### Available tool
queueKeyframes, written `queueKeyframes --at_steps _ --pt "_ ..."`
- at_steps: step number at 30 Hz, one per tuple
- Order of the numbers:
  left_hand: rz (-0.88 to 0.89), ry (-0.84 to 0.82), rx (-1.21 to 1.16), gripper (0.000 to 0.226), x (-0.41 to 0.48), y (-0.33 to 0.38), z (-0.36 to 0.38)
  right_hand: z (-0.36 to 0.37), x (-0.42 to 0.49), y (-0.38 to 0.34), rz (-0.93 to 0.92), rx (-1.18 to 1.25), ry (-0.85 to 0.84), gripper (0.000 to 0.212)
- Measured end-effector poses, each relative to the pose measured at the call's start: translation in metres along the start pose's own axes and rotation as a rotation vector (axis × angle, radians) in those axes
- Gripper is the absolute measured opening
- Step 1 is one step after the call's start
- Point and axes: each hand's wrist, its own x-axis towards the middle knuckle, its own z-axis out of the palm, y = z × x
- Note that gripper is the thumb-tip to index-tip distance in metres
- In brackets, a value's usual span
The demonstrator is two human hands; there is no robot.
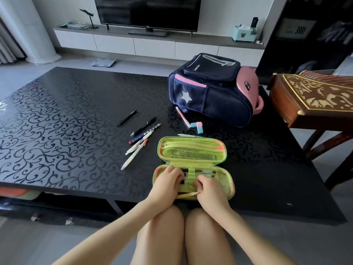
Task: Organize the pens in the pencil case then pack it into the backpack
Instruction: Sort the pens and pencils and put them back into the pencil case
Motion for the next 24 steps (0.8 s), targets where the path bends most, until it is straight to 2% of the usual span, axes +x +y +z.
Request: queueKeyframes --at_steps 4,7,9,13,16,20,24 --pt "0.041 -0.165 0.05 0.011 -0.001 0.002 -0.002 -0.007 -0.001 0.002 -0.029 0.069 -0.032 0.015" --pt "0.045 -0.163 0.091 0.019 -0.002 0.002 -0.001 -0.018 -0.004 0.003 0.006 0.188 -0.086 0.018" --pt "0.055 -0.153 0.104 0.024 -0.002 0.001 -0.001 -0.025 -0.008 0.005 0.025 0.33 -0.191 0.022" --pt "0.08 -0.137 0.096 0.018 -0.003 0.0 0.002 -0.034 -0.013 0.004 -0.055 0.37 -0.352 0.013" --pt "0.077 -0.114 0.032 0.013 -0.001 0.0 -0.001 -0.033 -0.009 0.007 -0.045 0.328 -0.292 0.017" --pt "0.1 -0.063 -0.059 0.036 -0.002 0.002 -0.015 -0.04 -0.003 0.013 0.07 0.53 -0.105 0.014" --pt "0.16 -0.037 -0.03 0.035 -0.001 -0.001 -0.028 -0.043 -0.001 0.016 0.097 0.612 -0.118 0.011"
